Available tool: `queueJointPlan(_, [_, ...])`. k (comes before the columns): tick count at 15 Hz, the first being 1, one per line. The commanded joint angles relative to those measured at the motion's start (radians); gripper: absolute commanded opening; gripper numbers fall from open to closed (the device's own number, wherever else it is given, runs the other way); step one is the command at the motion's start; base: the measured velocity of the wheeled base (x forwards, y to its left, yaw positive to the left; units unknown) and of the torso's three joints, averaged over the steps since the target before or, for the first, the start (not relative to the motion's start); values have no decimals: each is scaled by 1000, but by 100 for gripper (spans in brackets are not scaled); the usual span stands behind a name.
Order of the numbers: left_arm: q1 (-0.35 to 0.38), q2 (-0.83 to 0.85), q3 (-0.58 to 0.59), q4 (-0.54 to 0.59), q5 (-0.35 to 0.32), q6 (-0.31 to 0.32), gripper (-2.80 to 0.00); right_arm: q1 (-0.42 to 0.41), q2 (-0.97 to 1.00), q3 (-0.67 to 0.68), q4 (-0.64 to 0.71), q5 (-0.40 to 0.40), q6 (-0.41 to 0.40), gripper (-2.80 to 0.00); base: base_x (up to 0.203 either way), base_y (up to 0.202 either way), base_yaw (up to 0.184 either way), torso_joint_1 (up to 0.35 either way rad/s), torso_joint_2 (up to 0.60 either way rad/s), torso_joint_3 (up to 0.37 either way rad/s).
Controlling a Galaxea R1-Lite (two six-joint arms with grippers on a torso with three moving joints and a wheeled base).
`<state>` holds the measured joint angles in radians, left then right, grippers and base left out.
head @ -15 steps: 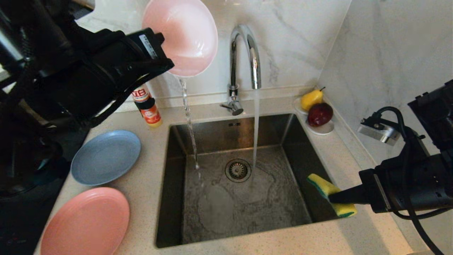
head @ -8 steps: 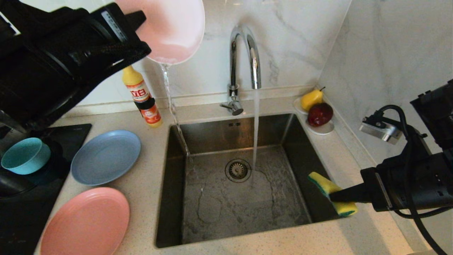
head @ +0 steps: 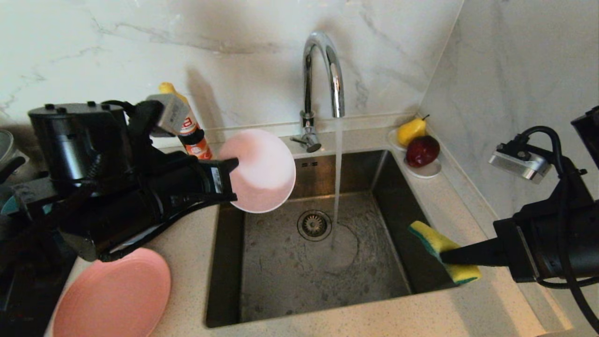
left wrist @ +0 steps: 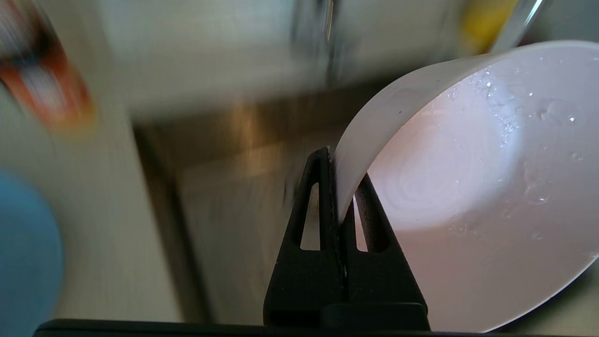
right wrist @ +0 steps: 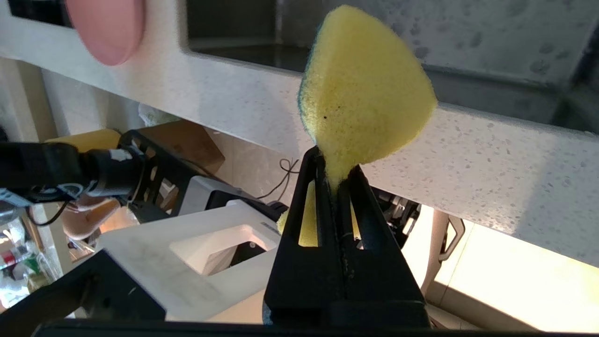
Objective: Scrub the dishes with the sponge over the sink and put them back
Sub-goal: Wipe the bowl
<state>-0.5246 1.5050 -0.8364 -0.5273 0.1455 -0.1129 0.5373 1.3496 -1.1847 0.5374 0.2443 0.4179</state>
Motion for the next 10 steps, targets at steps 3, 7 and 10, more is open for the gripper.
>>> queueJointPlan(3, [-74, 44, 1, 207, -1, -51, -280, 44, -1, -9, -46, 27, 2, -280, 0, 0, 0, 0, 0, 0])
queueJointPlan(7, [-171, 127, -56, 287, 9, -188, -280, 102, 42, -18, -72, 37, 3, -280, 0, 0, 0, 0, 0, 0])
queueJointPlan(10, [-237, 196, -95, 291, 55, -223, -280, 140, 88, -60, -65, 38, 7, -280, 0, 0, 0, 0, 0, 0])
